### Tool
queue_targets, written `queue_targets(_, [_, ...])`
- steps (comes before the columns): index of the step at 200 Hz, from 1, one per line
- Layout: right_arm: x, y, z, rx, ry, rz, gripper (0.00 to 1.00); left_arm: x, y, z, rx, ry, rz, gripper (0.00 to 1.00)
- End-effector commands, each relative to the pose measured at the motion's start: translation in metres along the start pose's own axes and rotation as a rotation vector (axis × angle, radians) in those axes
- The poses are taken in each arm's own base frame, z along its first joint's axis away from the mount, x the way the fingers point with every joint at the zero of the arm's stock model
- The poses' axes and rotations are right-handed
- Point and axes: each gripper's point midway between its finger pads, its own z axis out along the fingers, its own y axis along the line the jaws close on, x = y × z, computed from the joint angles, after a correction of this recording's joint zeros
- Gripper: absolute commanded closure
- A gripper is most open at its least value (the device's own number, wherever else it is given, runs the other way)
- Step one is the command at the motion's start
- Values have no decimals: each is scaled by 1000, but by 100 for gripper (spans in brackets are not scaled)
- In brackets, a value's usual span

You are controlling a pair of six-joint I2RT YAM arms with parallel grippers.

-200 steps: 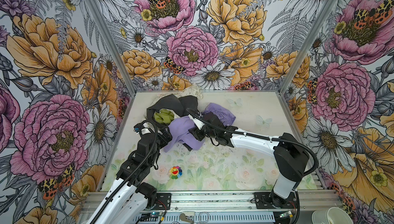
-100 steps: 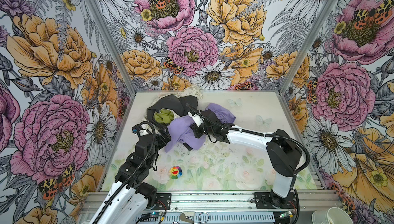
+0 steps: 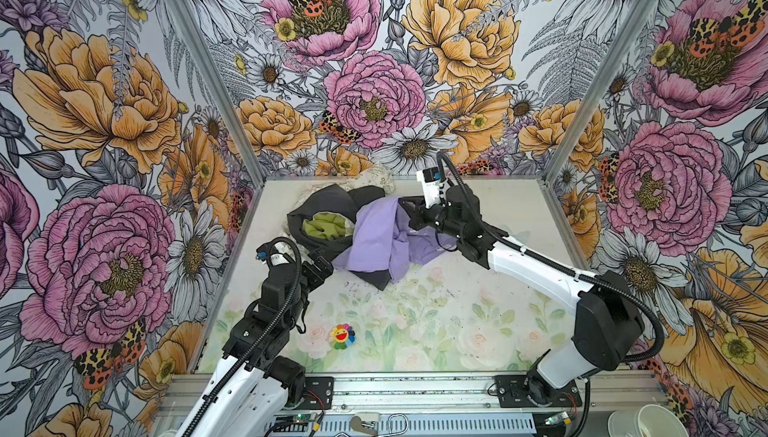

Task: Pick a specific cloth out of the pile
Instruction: 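Lift the purple shirt with the right gripper and carry it to the far corner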

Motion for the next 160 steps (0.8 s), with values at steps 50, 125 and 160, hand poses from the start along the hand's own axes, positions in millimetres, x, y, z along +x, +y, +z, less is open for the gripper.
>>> queue_targets(50, [-130, -28, -83, 79, -360, -50, 100, -3, -4, -3, 36, -11, -8, 1])
queue_targets(125, [-226, -99, -138, 273, -460, -146, 100, -5, -6, -4, 41, -12, -10, 1])
queue_targets(160, [-277, -126, -148, 286, -487, -136, 100, -6, -8, -4, 46, -11, -4, 1])
